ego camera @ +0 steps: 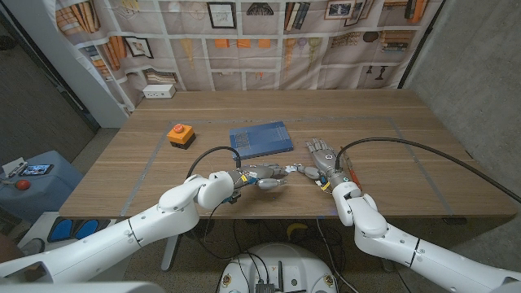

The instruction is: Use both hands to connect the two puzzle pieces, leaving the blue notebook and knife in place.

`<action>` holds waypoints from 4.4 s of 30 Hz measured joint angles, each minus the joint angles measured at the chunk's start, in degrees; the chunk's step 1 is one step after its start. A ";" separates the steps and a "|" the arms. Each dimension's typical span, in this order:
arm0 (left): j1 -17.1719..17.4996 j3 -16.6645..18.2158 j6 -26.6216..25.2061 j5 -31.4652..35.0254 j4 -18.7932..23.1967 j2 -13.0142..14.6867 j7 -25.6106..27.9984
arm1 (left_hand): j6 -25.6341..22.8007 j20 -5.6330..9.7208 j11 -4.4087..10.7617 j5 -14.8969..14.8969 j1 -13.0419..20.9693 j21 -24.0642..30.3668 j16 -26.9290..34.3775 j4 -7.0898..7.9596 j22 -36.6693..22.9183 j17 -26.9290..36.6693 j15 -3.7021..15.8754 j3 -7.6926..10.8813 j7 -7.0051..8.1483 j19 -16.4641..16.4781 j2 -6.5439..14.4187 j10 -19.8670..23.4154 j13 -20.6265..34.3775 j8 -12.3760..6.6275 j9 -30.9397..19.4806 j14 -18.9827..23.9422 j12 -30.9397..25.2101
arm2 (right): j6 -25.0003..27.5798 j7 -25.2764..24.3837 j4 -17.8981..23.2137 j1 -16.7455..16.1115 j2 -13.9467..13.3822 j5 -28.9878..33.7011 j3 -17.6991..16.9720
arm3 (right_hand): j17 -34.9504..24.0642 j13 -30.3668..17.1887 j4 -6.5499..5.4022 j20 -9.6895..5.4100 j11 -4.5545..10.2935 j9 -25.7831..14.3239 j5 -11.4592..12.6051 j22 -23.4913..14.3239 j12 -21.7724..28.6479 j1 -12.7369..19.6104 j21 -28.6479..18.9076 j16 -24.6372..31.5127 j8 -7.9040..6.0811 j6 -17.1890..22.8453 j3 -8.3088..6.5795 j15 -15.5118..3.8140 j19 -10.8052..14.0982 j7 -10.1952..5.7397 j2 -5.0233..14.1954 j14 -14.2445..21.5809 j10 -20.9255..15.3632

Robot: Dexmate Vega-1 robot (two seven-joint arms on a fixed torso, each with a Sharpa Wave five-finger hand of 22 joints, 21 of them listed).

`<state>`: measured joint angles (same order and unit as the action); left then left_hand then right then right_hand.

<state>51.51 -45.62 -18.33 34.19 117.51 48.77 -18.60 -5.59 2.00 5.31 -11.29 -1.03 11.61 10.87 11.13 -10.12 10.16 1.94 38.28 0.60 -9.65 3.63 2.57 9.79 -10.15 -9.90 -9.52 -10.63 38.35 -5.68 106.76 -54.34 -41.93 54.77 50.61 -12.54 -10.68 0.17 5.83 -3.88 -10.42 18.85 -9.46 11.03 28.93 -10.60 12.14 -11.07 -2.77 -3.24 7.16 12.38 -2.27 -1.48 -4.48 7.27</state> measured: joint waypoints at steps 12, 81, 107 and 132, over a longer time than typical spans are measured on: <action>-0.10 0.02 0.21 -0.24 -0.25 0.05 0.13 | -0.09 0.07 -0.01 0.00 0.00 0.00 0.00 0.00 0.00 0.00 0.00 0.00 0.12 -0.06 0.00 -0.01 -0.12 0.00 0.02 0.00 -0.18 | -0.57 -0.47 0.70 -0.43 0.07 0.02 -0.74 | -0.09 0.00 0.17 0.00 0.11 0.00 -0.01 0.00 0.00 -0.91 0.00 0.00 0.00 0.00 0.16 0.00 0.00 0.00 -0.30 0.00 -0.53; -0.57 0.26 1.55 -0.34 -1.10 0.26 0.45 | -0.30 0.18 0.20 0.00 0.00 0.01 0.00 -0.08 -0.02 0.00 0.00 0.88 0.30 -0.16 0.00 0.20 0.06 0.00 0.02 0.00 -0.01 | -4.53 -4.35 -0.20 -0.68 -0.23 -4.56 -3.03 | -0.65 -0.12 -3.17 -0.18 0.20 0.00 -0.23 0.00 -0.24 -8.35 0.23 0.20 0.49 -0.86 3.47 0.32 -1.89 -0.40 -0.85 -0.75 0.03; -0.54 0.25 1.88 -0.37 -1.23 0.19 0.53 | -0.49 0.19 0.19 0.00 0.00 0.01 0.00 0.07 -0.04 0.12 0.00 1.03 0.12 -0.16 0.00 0.19 -0.08 0.01 0.02 0.00 0.01 | -2.57 -2.70 -1.54 0.42 0.75 -5.48 -1.93 | -0.53 -0.12 -3.01 0.11 0.00 0.00 -0.23 0.00 -0.23 -8.34 0.22 0.16 0.48 -0.85 3.62 0.63 -2.18 -0.40 -0.85 -1.05 0.22; -0.19 0.41 1.90 -0.43 -0.99 0.31 0.76 | -0.47 0.19 0.18 0.00 0.00 0.01 0.00 0.07 -0.05 0.11 0.00 1.03 0.14 -0.16 0.00 0.18 -0.05 0.01 0.06 0.00 0.07 | -1.58 -2.18 -2.35 1.35 0.55 -5.96 -0.71 | -0.51 -0.12 -2.37 0.11 0.00 0.00 0.00 0.00 -0.23 -7.41 0.22 0.17 0.48 -0.85 3.46 0.62 -2.17 -0.40 -0.85 -1.05 0.22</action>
<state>51.32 -45.21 -16.43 33.76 116.52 49.07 -17.84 -6.06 2.19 5.49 -11.29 -1.03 11.62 10.87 11.20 -10.17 10.27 1.95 39.31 0.74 -9.82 3.63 2.75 9.74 -10.14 -9.84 -9.52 -10.57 36.78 -7.86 104.40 -52.99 -41.38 48.81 49.89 -13.05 -10.80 -2.21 5.94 -3.88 -10.42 18.86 -9.46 10.80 21.52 -10.38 12.30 -10.60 -3.61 0.21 7.78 10.21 -2.67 -2.33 -5.52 7.49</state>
